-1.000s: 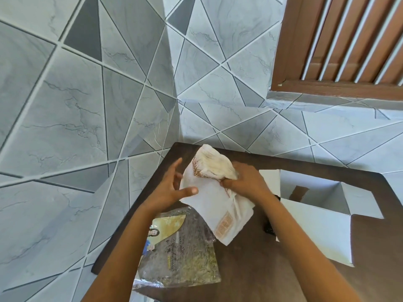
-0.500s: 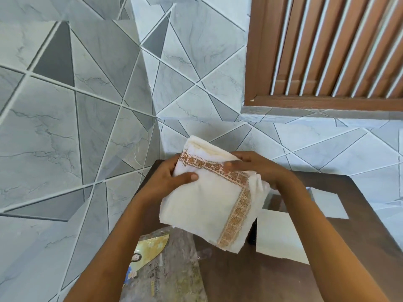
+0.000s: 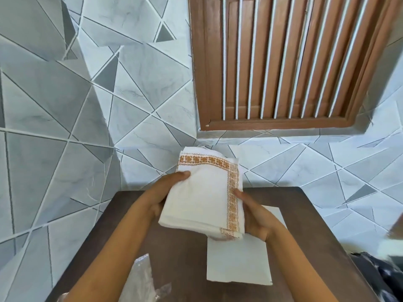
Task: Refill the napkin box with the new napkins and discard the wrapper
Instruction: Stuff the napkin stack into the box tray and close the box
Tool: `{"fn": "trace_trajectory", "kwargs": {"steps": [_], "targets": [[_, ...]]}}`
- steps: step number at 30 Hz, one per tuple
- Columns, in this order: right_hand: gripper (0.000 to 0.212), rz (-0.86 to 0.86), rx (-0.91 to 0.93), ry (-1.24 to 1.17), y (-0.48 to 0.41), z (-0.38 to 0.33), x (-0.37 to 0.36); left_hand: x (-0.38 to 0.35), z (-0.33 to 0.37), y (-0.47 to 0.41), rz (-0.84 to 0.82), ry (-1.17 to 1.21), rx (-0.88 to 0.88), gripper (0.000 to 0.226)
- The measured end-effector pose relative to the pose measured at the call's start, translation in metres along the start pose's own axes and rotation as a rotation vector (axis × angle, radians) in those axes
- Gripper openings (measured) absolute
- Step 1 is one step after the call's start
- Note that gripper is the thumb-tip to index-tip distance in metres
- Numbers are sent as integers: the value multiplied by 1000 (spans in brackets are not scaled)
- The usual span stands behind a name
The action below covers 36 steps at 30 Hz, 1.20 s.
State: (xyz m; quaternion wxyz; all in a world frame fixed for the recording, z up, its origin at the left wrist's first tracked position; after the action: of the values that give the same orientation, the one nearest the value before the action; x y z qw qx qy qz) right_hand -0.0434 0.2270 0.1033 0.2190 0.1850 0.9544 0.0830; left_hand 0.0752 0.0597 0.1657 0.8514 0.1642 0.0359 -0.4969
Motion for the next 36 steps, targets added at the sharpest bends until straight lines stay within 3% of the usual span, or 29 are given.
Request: {"fn": "trace_trajectory", "kwargs": {"steps": [4, 9, 13, 16, 20, 23, 27, 30, 36], "targets": [[64, 31, 25, -134, 12, 2, 16, -22, -20, -12, -32, 135, 52, 16], [29, 174, 108, -56, 22, -19, 38, -44, -30, -23, -7, 171, 12, 19], [38, 259, 266, 141, 18, -40, 58, -60, -38, -23, -34, 186, 12, 30], [45, 223, 298, 236, 17, -49, 69, -66, -45, -21, -46, 168, 1, 47], [52, 161, 309, 371, 18, -54, 75, -68, -44, -22, 33, 79, -193, 67], [65, 163, 441, 502, 19, -60, 72, -71, -36, -21, 61, -74, -329, 77], [67, 272, 564, 534, 13, -63, 77, -68, -29, -25, 25, -35, -331, 82], [73, 355, 609, 729, 9, -67, 76, -63, -32, -32, -10, -45, -265, 72], [83, 445, 537, 849, -11, -59, 80, -53, -55, -43, 9, 11, -298, 65]]}}
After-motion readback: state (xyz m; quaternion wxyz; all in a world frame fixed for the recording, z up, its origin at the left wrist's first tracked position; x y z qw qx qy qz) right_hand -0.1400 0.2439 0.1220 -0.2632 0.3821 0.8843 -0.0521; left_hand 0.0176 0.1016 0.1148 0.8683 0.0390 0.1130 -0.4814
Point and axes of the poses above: each hand's wrist, its own y-axis away from the middle knuckle, its own x-axis out of the back of the hand, z = x × y, the point moved 4 cm from there along -y, towards the middle knuckle, and after that the axes turned 6 degrees about y, right-handed, at the moved point
